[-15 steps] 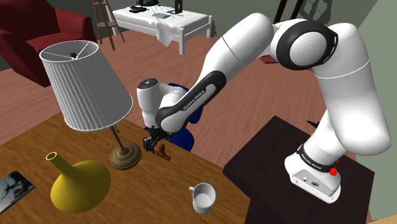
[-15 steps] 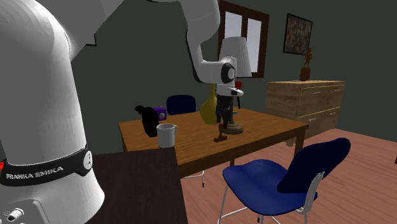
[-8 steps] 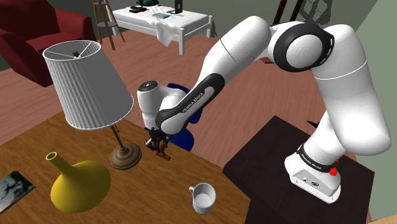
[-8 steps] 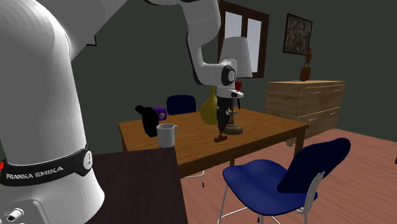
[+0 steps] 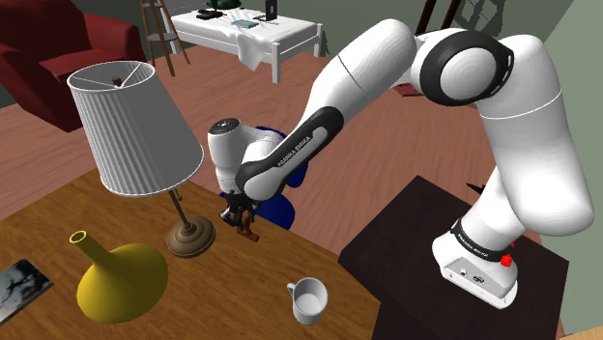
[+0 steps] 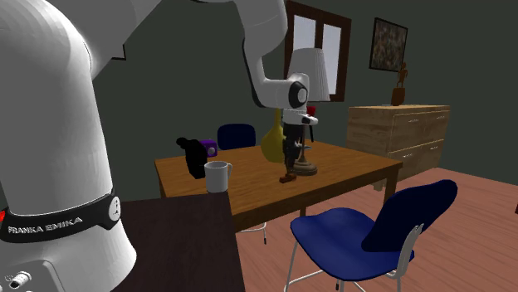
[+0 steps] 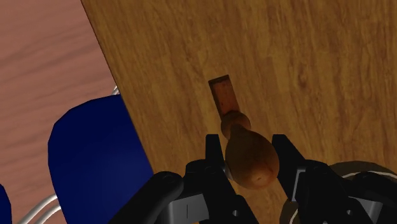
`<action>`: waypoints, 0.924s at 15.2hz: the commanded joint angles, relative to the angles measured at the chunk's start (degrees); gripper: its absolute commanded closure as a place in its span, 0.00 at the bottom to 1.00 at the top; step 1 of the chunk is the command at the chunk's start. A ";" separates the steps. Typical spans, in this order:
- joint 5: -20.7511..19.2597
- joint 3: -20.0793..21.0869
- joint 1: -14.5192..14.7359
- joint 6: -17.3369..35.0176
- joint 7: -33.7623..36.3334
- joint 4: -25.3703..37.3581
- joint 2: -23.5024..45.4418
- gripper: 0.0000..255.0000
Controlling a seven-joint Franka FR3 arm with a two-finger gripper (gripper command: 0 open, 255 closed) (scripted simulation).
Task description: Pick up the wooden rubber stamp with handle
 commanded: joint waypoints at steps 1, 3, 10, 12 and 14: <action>0.29 0.28 -0.12 -0.94 -0.05 -0.09 -1.03 1.00; 0.61 0.57 -0.34 -1.89 -0.19 -0.23 -2.14 1.00; 1.75 1.51 -1.02 -5.42 -0.71 -0.31 -5.80 1.00; 2.08 1.76 -1.19 -6.47 -0.86 -0.21 -6.79 1.00; 2.11 1.78 -1.21 -6.55 -0.87 -0.21 -6.86 1.00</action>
